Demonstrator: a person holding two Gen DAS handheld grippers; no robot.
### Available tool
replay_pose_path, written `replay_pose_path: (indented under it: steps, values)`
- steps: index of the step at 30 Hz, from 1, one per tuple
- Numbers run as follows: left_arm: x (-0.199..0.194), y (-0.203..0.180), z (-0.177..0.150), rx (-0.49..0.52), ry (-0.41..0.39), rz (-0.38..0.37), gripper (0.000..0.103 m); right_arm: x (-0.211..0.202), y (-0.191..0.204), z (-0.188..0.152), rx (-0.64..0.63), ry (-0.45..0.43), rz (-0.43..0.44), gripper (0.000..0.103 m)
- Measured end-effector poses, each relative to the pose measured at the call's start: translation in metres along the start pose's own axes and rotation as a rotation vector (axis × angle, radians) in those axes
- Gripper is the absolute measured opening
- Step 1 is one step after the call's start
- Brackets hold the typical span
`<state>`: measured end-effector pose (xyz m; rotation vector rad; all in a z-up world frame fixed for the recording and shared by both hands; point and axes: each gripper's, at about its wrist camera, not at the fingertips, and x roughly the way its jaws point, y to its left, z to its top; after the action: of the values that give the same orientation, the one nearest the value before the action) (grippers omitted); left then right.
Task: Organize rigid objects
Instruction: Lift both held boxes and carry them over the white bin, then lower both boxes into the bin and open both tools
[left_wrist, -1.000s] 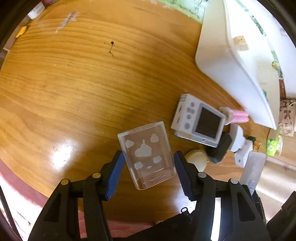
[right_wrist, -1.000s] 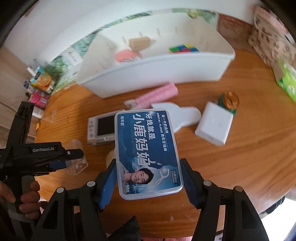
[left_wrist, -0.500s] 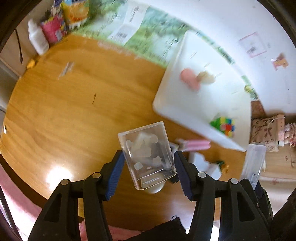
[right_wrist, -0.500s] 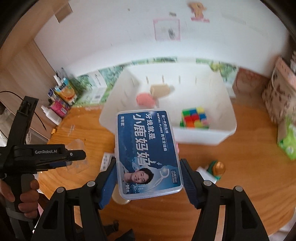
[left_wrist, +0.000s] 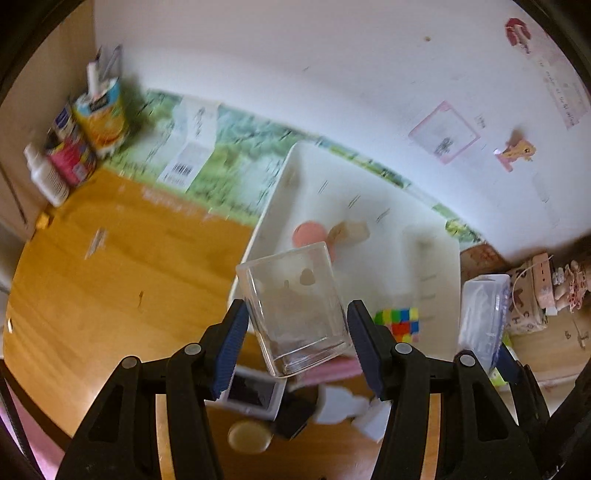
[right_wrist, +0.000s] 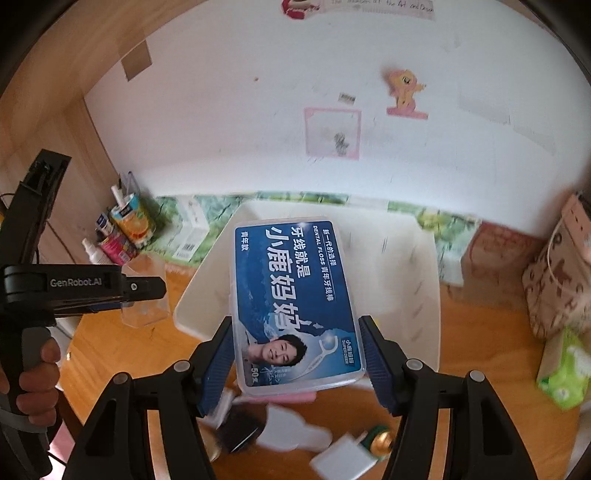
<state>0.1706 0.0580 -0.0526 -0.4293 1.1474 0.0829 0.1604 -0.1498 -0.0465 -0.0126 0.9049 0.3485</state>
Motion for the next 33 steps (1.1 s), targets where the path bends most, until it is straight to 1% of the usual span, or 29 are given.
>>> replay_pose_path:
  steps: [5, 10, 12, 14, 16, 19, 25, 26, 28, 29, 30, 32, 33]
  values:
    - [0.010, -0.013, 0.006, 0.048, -0.066, -0.008, 0.059, 0.019, -0.016, 0.008, -0.031, -0.054, -0.014, 0.065]
    - [0.018, -0.025, 0.008, 0.119, -0.179, -0.034, 0.059, 0.041, -0.033, 0.008, -0.025, -0.097, -0.010, 0.065]
    - [0.020, -0.030, 0.008, 0.154, -0.223, -0.043, 0.059, 0.049, -0.036, 0.006, -0.041, -0.123, -0.011, 0.065]
    - [0.024, -0.035, 0.008, 0.187, -0.260, -0.045, 0.060, 0.056, -0.038, 0.005, -0.056, -0.144, -0.001, 0.065]
    - [0.028, -0.038, 0.007, 0.196, -0.282, -0.041, 0.060, 0.060, -0.040, 0.004, -0.054, -0.155, 0.016, 0.065]
    - [0.035, -0.041, 0.006, 0.188, -0.290, -0.043, 0.060, 0.066, -0.045, 0.004, -0.038, -0.174, 0.047, 0.066]
    - [0.047, -0.046, 0.008, 0.196, -0.256, 0.005, 0.062, 0.070, -0.049, 0.004, -0.037, -0.198, 0.087, 0.066]
    - [0.047, -0.046, 0.007, 0.191, -0.253, 0.006, 0.064, 0.070, -0.049, 0.003, -0.037, -0.194, 0.082, 0.066]
    - [0.044, -0.047, 0.006, 0.182, -0.262, 0.005, 0.079, 0.070, -0.051, 0.003, -0.024, -0.185, 0.073, 0.066]
    - [0.041, -0.047, 0.004, 0.180, -0.276, 0.002, 0.080, 0.069, -0.053, 0.003, -0.013, -0.184, 0.073, 0.066]
    - [0.037, -0.047, 0.003, 0.179, -0.290, 0.003, 0.081, 0.066, -0.055, 0.003, -0.003, -0.191, 0.076, 0.071]
    - [0.031, -0.049, 0.002, 0.187, -0.304, 0.015, 0.081, 0.061, -0.057, 0.003, 0.003, -0.205, 0.071, 0.075]
    - [0.028, -0.051, 0.001, 0.198, -0.312, 0.025, 0.081, 0.058, -0.058, 0.002, 0.004, -0.213, 0.070, 0.075]
